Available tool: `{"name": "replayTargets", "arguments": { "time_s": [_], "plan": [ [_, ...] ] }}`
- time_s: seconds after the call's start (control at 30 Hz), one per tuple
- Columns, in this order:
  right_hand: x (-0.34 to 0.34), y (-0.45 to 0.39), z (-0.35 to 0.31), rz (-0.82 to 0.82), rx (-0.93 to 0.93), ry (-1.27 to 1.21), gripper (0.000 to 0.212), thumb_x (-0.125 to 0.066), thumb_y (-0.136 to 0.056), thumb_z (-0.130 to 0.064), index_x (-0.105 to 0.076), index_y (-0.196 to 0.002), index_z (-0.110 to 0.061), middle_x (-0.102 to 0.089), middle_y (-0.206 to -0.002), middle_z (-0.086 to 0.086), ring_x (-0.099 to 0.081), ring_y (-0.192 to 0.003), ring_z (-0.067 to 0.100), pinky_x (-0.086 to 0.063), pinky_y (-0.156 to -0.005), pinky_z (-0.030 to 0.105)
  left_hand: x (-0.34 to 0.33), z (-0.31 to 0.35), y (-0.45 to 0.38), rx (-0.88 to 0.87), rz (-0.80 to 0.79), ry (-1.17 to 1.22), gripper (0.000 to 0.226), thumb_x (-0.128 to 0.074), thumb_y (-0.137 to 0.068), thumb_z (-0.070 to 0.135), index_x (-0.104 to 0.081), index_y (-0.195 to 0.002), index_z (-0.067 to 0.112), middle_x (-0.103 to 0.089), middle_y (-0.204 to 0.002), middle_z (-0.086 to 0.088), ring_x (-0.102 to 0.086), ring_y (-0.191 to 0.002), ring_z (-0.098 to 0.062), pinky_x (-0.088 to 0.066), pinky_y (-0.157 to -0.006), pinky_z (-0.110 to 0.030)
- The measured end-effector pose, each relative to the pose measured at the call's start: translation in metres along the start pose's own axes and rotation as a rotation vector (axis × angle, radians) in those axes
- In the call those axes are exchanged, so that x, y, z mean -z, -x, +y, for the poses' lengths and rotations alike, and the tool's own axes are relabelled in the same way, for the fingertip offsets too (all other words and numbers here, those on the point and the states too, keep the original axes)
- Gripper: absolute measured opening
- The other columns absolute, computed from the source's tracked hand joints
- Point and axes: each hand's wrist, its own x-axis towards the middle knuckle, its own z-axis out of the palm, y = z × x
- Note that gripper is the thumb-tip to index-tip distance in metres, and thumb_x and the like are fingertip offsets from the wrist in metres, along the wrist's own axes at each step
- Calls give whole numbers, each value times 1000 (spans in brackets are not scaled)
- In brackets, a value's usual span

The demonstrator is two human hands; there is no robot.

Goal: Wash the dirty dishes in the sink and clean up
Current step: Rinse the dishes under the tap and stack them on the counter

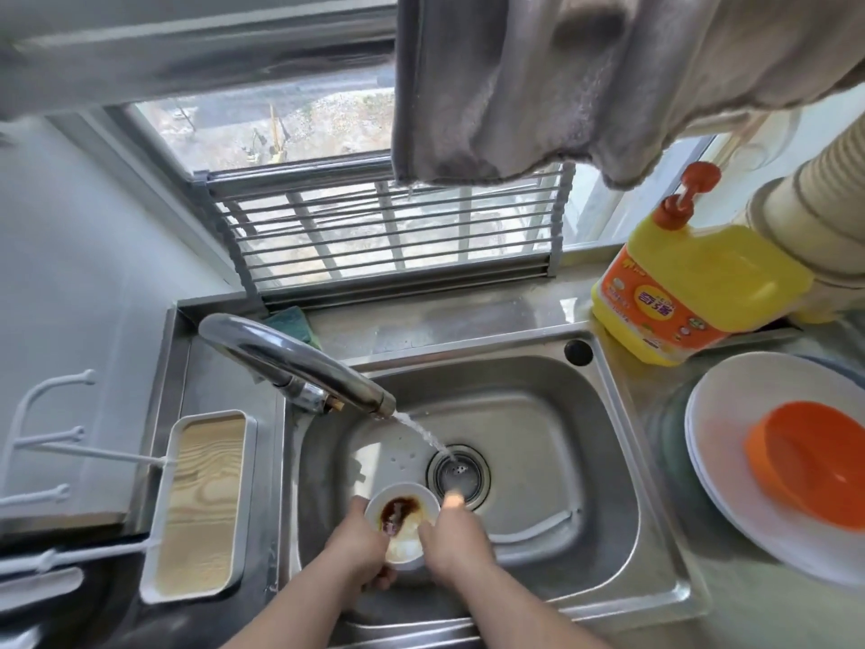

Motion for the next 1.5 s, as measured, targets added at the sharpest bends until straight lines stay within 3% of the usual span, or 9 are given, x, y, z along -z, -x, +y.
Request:
{"name": "replayTargets", "arguments": {
  "time_s": [0.13,0.33,0.53,0.67,0.8,0.93,1.13,1.33,1.5],
  "plan": [
    [-9,-1,0,14,-39,49,42,-37,-97,-7,-41,-135,-22,-65,-133,12,-63,-119,33,-52,-97,37,-1,2,3,16,44,-102,49,-35,-87,3,-42,-125,33,-65,-103,-20,-76,-72,-41,-60,-50,-37],
    [-13,-4,-2,-105,39,40,39,-45,-95,-19,-43,-133,-31,-66,-129,11,-63,-119,32,-47,-91,36,-5,8,17,-53,31,18,55,-39,-100,11,-40,-145,42,-67,-100,-20,-67,-54,-29,-48,-38,-27],
    [21,9,4,-229,-89,-779,37,-50,-98,-6,-58,-120,-34,-71,-111,9,-73,-91,27,-62,-64,38,10,28,42,5,-117,467,41,-47,-100,5,-54,-129,33,-69,-112,-21,-73,-78,-39,-57,-59,-34],
    [59,30,7,-241,-145,-991,33,-47,-104,-12,-63,-122,-34,-70,-120,15,-75,-92,35,-63,-75,40,14,55,63,-21,-200,624,22,-57,-102,28,-62,-124,26,-73,-117,-18,-72,-108,-39,-59,-95,-47],
    [84,47,6,-216,-141,-1168,33,-51,-105,-9,-63,-123,-32,-69,-123,22,-72,-102,40,-61,-75,39,17,85,84,-59,-252,685,36,-61,-99,49,-69,-121,22,-77,-115,-17,-72,-97,-31,-57,-84,-38],
    [96,59,-4,-245,-103,-1301,41,-52,-102,-1,-59,-126,-33,-64,-128,26,-66,-117,46,-58,-96,56,29,104,98,-131,-258,749,26,-57,-104,36,-73,-118,22,-78,-107,-12,-70,-93,-28,-54,-80,-37],
    [110,75,-18,-149,57,-1264,51,-53,-96,16,-51,-127,-25,-67,-124,25,-69,-109,48,-55,-95,66,42,109,90,-116,-311,722,38,-45,-96,3,-69,-124,12,-71,-110,-21,-59,-98,-36,-53,-79,-42],
    [129,84,-20,34,162,-1067,60,-65,-87,16,-58,-126,-29,-63,-123,14,-71,-102,34,-63,-82,47,34,107,92,-54,-375,679,51,-42,-94,-2,-71,-125,26,-71,-118,-22,-69,-94,-35,-61,-69,-40],
    [135,82,-20,59,-13,-964,30,-72,-92,-15,-64,-120,-21,-72,-102,15,-59,-66,17,-46,-51,26,30,99,105,-54,-360,568,52,-44,-94,1,-65,-128,34,-76,-113,-18,-73,-89,-30,-56,-75,-38]
  ]
}}
